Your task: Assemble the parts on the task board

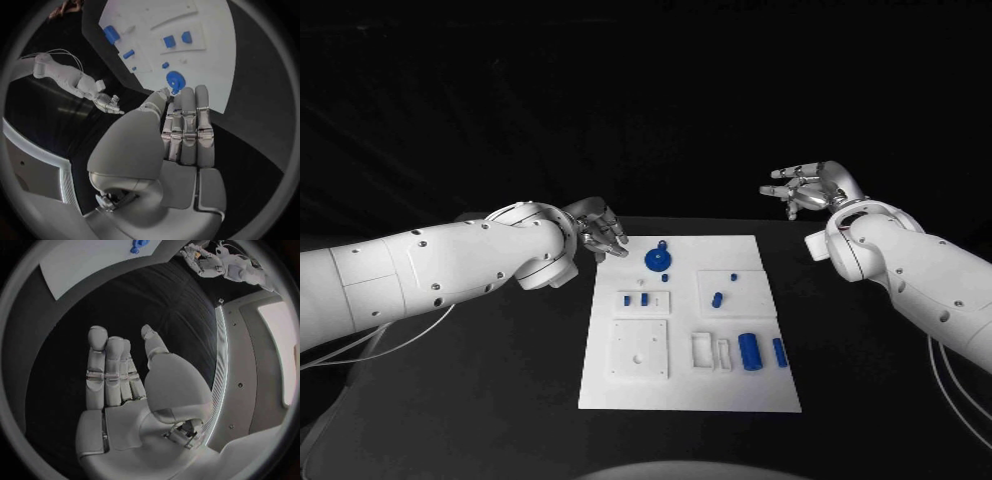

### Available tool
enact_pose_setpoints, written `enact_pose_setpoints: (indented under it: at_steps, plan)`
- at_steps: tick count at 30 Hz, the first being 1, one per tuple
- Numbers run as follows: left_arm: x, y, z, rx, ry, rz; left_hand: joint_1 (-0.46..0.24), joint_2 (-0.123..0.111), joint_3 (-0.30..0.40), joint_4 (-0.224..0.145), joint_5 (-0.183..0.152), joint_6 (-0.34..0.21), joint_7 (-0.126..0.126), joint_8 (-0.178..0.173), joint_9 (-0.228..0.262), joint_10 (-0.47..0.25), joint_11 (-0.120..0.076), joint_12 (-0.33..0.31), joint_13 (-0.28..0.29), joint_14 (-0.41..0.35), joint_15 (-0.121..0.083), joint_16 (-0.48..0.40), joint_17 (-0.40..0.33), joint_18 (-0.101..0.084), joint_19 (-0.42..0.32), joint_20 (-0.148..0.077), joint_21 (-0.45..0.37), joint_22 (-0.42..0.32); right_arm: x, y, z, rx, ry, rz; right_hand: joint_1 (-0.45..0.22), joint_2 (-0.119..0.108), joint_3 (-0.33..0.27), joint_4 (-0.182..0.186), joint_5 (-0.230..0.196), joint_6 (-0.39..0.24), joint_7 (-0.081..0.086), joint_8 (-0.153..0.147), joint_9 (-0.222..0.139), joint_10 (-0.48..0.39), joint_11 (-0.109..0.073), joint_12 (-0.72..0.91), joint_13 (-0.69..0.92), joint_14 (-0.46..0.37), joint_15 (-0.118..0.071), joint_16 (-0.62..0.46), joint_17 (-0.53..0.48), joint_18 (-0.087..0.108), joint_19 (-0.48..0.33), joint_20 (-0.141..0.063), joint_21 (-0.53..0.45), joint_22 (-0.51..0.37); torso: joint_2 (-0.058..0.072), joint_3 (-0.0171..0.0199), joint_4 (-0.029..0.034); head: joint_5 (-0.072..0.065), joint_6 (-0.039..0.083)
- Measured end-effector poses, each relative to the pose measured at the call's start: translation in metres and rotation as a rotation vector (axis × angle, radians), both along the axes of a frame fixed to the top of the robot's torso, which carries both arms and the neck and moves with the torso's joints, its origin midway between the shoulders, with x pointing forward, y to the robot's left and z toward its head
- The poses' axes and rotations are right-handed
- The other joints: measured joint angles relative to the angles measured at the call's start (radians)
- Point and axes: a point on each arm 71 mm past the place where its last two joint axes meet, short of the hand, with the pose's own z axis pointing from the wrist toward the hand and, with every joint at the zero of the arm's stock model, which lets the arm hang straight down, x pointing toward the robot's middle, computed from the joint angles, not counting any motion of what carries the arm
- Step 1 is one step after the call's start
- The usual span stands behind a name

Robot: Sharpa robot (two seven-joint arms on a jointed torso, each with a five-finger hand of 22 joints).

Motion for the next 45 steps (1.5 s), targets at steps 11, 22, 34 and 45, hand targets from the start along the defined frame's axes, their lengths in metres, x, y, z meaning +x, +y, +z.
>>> enact_pose_setpoints:
  at_steps: [11, 22, 34, 45]
  plan:
    - [0.018, -0.046, 0.000, 0.056, -0.192, -0.251, -0.004, -0.004, 0.049, -0.094, -0.278, 0.154, -0.020, -0.263, 0.010, 0.052, 0.023, -0.246, -0.001, 0.029, 0.008, -0.071, -0.014, 0.017, -0.035, 0.009, 0.038, 0.106, 0.000, 0.005, 0.001, 0.016, -0.011, 0.010, -0.007, 0.007, 0.049, -0.035, 0.000, 0.045, -0.001, 0.000, 0.002, 0.060, 0.006, -0.279, -0.284, -0.015, 0.004, -0.052, -0.070, 0.000, -0.013, 0.000, -0.127, -0.035, 0.004, 0.0001, -0.0034, -0.005, 0.026]
    - [0.016, -0.077, -0.032, 0.172, -0.284, -0.471, -0.044, -0.043, 0.067, -0.130, -0.214, 0.139, -0.019, -0.273, 0.010, -0.013, 0.035, -0.246, -0.001, 0.066, 0.002, -0.074, 0.000, 0.031, -0.006, 0.008, 0.046, 0.128, -0.001, 0.011, 0.005, 0.032, -0.032, 0.024, -0.019, 0.008, 0.070, -0.046, 0.008, 0.045, -0.001, 0.000, 0.002, 0.098, 0.009, -0.379, -0.404, -0.017, 0.006, -0.046, -0.087, 0.000, 0.002, 0.002, -0.151, -0.031, 0.016, -0.0006, -0.0101, -0.009, 0.044]
    - [0.010, -0.094, -0.050, 0.223, -0.299, -0.574, -0.052, -0.052, 0.069, -0.140, -0.214, 0.089, -0.034, -0.273, 0.005, -0.104, 0.036, -0.246, -0.002, 0.059, -0.010, 0.138, 0.022, 0.032, 0.025, -0.003, 0.104, 0.240, -0.002, 0.015, 0.010, 0.039, -0.047, 0.033, -0.019, 0.008, 0.070, -0.046, 0.008, 0.045, -0.001, 0.000, 0.002, 0.098, 0.009, -0.384, -0.414, -0.018, 0.007, -0.046, -0.089, -0.001, 0.002, 0.002, -0.155, -0.028, 0.032, -0.0008, -0.0198, -0.003, 0.067]
    - [0.012, -0.094, -0.054, 0.281, -0.299, -0.600, -0.032, -0.052, 0.060, -0.137, -0.208, 0.059, -0.035, -0.273, 0.003, -0.162, 0.034, -0.246, -0.002, 0.052, -0.014, 0.208, -0.035, 0.032, 0.025, -0.003, 0.111, 0.252, -0.002, 0.016, 0.013, 0.041, -0.054, 0.037, -0.019, 0.008, 0.070, -0.046, 0.008, 0.045, -0.001, 0.000, 0.002, 0.098, 0.009, -0.384, -0.417, -0.018, 0.007, -0.046, -0.090, -0.001, 0.002, 0.002, -0.155, -0.026, 0.037, 0.0004, -0.0222, -0.002, 0.068]
